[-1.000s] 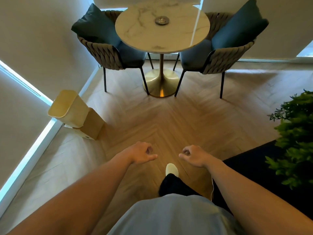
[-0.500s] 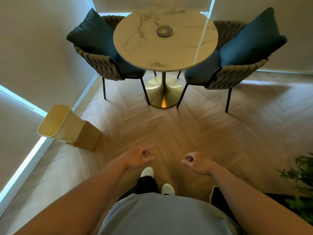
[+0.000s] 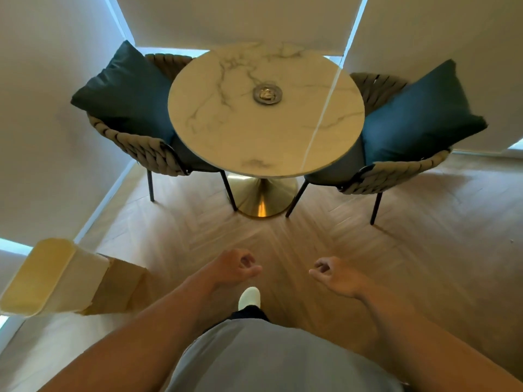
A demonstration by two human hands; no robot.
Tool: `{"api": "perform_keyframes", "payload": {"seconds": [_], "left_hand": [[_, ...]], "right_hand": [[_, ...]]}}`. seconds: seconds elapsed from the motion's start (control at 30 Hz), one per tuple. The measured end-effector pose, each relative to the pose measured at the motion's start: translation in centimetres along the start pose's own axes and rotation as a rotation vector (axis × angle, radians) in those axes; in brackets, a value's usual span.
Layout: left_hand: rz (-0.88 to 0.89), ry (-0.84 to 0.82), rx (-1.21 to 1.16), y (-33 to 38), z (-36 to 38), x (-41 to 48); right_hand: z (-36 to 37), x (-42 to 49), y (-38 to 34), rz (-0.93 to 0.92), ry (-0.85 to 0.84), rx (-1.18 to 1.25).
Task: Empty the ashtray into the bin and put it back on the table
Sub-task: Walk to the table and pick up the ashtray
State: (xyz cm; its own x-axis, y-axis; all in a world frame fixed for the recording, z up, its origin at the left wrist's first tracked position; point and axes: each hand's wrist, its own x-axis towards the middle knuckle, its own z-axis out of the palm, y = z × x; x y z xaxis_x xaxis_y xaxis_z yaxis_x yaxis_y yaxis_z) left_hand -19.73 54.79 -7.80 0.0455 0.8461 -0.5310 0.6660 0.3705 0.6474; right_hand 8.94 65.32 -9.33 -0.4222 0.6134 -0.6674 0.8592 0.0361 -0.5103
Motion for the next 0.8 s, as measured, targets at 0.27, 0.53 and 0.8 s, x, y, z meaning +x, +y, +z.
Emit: {"api": "perform_keyframes", "payload": {"seconds": [0.27,0.53,0.8], "left_hand": [[0.004,0.064,-0.073,0.7,-9.4,8.3],[-0.055,0.096,-0.136,2.1,-15.0,16.7],[-0.125,0.187,-0.151,5.2,-20.2,25.0]], "right_hand": [[-6.5,8.5,-5.5,-0.03,0.041,0.132],[-13.4,17.9,-10.0,-0.117,0.009,0.135],[-22.6,25.6,-12.0,-0.168,0.012,0.043]]}}
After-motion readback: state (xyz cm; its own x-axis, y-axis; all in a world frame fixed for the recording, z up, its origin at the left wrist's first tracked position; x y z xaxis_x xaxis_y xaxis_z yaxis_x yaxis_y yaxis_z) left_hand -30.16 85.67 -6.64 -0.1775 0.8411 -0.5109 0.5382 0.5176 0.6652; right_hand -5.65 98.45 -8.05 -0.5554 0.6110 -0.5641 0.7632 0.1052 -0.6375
